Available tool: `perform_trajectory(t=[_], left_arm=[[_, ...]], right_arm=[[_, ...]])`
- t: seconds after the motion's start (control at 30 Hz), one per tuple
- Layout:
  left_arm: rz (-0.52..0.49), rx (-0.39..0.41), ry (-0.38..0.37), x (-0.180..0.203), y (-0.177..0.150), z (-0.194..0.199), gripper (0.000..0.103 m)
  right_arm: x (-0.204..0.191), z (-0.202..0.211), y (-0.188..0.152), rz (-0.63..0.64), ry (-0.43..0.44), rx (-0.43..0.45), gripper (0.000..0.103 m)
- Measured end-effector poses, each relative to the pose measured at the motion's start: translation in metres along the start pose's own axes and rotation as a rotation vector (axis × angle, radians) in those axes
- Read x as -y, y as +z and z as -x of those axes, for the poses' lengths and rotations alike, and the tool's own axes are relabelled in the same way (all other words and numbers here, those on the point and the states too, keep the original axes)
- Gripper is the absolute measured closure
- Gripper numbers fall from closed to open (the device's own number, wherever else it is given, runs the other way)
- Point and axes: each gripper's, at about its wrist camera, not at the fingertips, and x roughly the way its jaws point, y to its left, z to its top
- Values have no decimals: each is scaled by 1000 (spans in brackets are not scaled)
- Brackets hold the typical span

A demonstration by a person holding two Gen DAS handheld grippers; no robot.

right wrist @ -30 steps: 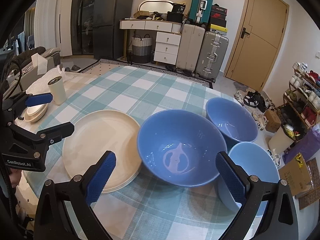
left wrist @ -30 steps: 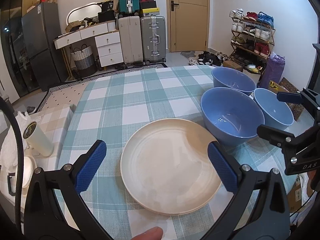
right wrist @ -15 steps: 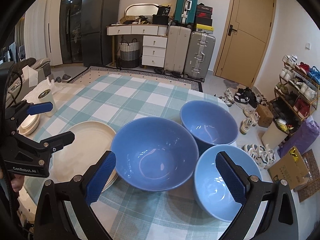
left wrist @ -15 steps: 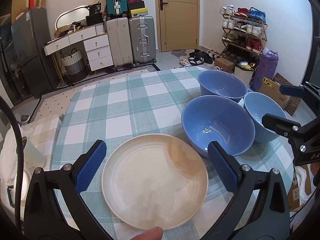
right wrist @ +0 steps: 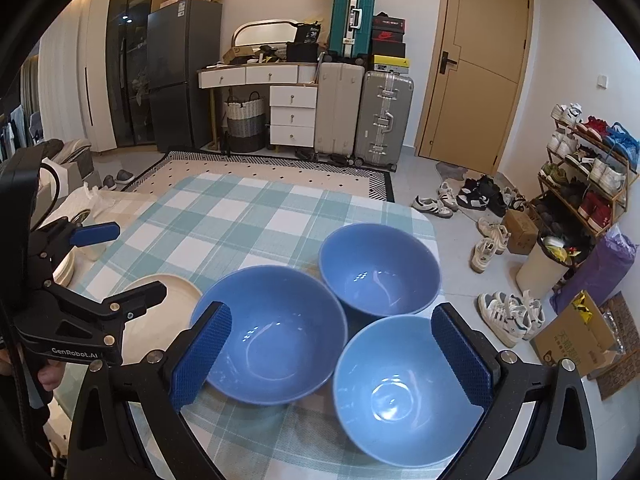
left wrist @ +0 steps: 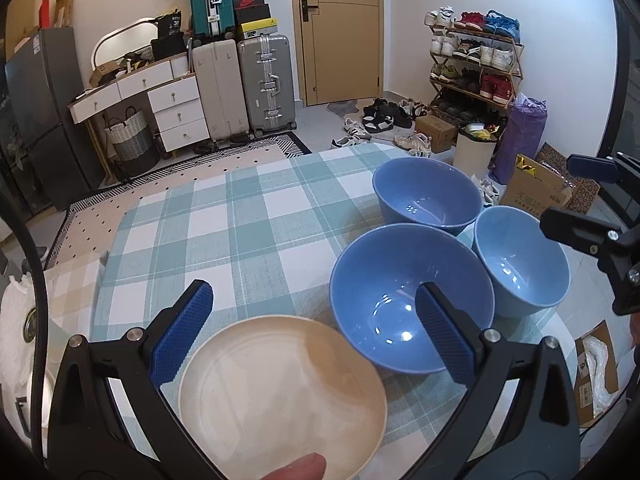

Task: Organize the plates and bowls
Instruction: 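Withdraw both grippers from the plates and move toward the blue bowls, then move both open grippers to the rim of a large blue bowl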

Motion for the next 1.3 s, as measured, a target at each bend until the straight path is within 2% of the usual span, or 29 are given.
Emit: perform_trajectory(t=[0.23, 0.47, 0.8, 1.03, 1.3], left_arm=[[26, -9, -34, -2, 24, -16, 2], [10, -8, -17, -5, 45, -30, 2], [7, -21, -34, -2, 71, -62, 2], [1, -19, -27, 5, 84, -94, 2], [2, -75, -50, 8, 93, -142, 2]], right_arm=[[20, 1, 20, -12, -33, 11, 1], [42, -2, 34, -48, -55, 16, 1], [79, -27, 28, -121, -87, -26, 1], [105, -47, 23, -207, -65, -45, 1], [125, -72, 22, -250, -87, -75, 1]])
